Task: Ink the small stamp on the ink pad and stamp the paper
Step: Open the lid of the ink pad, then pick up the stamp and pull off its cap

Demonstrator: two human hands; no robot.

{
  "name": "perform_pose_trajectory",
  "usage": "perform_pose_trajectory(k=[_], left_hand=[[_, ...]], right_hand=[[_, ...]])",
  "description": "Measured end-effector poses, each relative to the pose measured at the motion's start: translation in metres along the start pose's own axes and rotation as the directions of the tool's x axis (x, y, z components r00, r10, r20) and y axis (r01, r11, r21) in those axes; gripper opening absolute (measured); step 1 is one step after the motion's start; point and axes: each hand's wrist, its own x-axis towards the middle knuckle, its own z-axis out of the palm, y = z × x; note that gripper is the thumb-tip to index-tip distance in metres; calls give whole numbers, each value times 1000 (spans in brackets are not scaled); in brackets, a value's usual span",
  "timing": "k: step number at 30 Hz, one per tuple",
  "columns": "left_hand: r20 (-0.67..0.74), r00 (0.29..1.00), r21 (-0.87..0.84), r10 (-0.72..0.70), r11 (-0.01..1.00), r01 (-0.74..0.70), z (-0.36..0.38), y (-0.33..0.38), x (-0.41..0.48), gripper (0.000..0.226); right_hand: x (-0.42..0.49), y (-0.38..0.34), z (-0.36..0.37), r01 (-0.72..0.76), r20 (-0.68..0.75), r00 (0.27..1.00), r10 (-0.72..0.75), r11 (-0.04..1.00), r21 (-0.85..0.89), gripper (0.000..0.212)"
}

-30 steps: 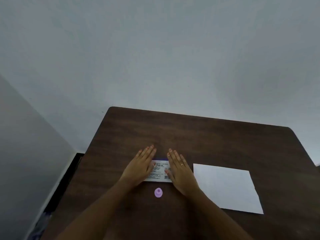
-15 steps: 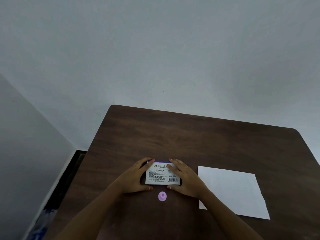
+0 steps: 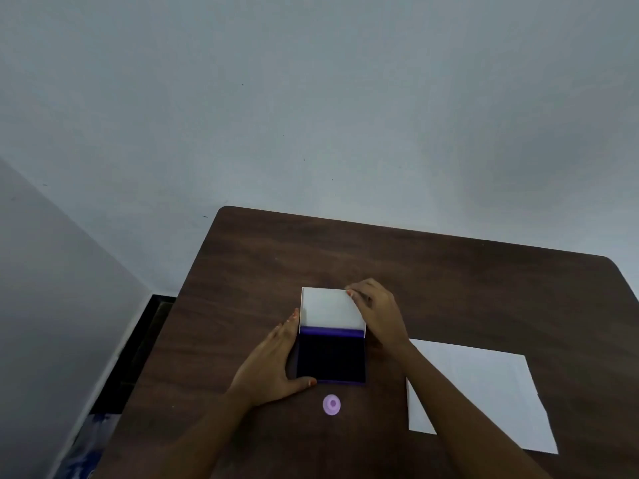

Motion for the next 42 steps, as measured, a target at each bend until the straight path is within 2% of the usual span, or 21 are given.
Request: perform_pose_trajectory(k=[6,12,17,19,21,24,28,31,34,37,42], left_hand=[[17,998,99,68,993,-69,1,-4,-1,103],[32,997,126,77,989,-80,2,-6,0,99],[39,997,107,67,992,-71,3,-7,0,103],[45,998,80,50,995,-54,3,-6,0,106],[36,998,39,43,998,-44,1,-3,-1,105],[-30,998,-82,50,995,-52,-5,4,-6,91],[-164,985,-231,-57,973,17,-5,16,-16,66],[-244,965,-193,-93,980,46,1,26,-29,49],[-290,956,-118,-46,993,12,5,33,-40,37],[-310,951,-124,-18,992,-21,7,40,-50,34],[-254,966,-201,-47,980,-6,14,48,-63,28]], right_hand=[[15,14,17,-24,-33,999,17,978,-206,15],[18,19,23,-55,-22,998,51,962,-268,10],[12,11,21,-80,-36,997,72,937,-339,21],[2,5,20,-97,-110,992,65,944,-317,24],[-13,-3,20,-96,-122,991,63,954,-284,22],[-38,-13,20,-35,-53,998,21,961,-273,17],[-77,-28,23,-25,33,999,31,986,-166,15],[-108,-34,30,-5,120,993,21,991,-131,18],[-131,-36,39,37,215,977,8,978,-204,35],[-144,-35,46,-15,199,978,62,974,-227,37],[-149,-37,49,-181,133,972,195,978,-108,22]])
